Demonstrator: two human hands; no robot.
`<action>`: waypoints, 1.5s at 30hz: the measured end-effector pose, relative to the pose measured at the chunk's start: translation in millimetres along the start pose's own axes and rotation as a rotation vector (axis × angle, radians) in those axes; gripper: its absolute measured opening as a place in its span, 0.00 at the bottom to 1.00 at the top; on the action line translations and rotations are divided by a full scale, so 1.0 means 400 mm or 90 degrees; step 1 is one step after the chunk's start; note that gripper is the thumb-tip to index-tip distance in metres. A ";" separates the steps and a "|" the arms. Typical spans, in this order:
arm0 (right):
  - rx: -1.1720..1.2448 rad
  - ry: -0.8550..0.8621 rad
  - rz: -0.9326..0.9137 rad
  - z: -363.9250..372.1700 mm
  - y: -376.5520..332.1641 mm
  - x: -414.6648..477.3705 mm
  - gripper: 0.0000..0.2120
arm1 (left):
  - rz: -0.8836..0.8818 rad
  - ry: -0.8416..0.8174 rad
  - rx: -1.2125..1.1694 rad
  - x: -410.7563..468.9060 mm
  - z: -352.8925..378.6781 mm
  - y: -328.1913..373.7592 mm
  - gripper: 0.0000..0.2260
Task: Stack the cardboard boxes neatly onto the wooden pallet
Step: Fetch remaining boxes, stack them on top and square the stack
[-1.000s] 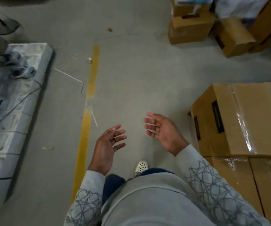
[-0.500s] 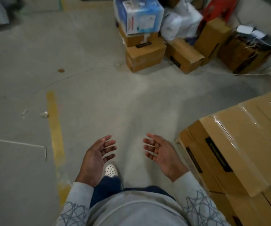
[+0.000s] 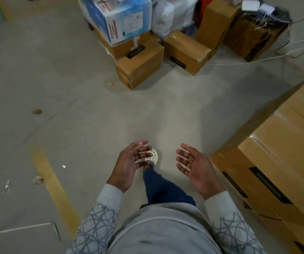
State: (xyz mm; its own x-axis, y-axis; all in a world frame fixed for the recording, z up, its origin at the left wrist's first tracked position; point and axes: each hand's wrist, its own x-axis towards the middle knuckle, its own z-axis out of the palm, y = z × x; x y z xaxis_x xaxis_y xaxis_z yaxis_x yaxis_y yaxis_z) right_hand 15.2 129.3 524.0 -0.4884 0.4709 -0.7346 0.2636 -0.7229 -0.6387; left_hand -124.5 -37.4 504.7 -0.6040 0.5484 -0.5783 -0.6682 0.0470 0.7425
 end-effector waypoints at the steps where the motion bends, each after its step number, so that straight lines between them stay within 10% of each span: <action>1: 0.006 -0.003 0.004 0.035 -0.027 0.051 0.13 | 0.001 0.007 0.009 0.050 -0.014 0.040 0.15; 18: -0.122 -0.131 0.010 0.874 -0.624 0.756 0.12 | 0.027 0.116 -0.081 0.818 -0.221 0.721 0.16; 31: -0.040 0.080 -0.001 1.235 -0.878 1.122 0.10 | -0.085 0.019 0.183 1.532 -0.306 1.281 0.13; 45: -0.127 0.188 0.127 1.207 -0.803 2.131 0.09 | -0.231 0.021 0.439 2.552 -0.367 0.998 0.11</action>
State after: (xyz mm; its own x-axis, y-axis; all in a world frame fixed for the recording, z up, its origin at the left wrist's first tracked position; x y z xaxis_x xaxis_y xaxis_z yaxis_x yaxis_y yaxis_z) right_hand -887.2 518.8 213.4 -0.1596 0.4774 -0.8641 0.4988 -0.7163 -0.4879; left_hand -1071.4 418.7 161.2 -0.4187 0.3745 -0.8273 -0.4126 0.7331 0.5407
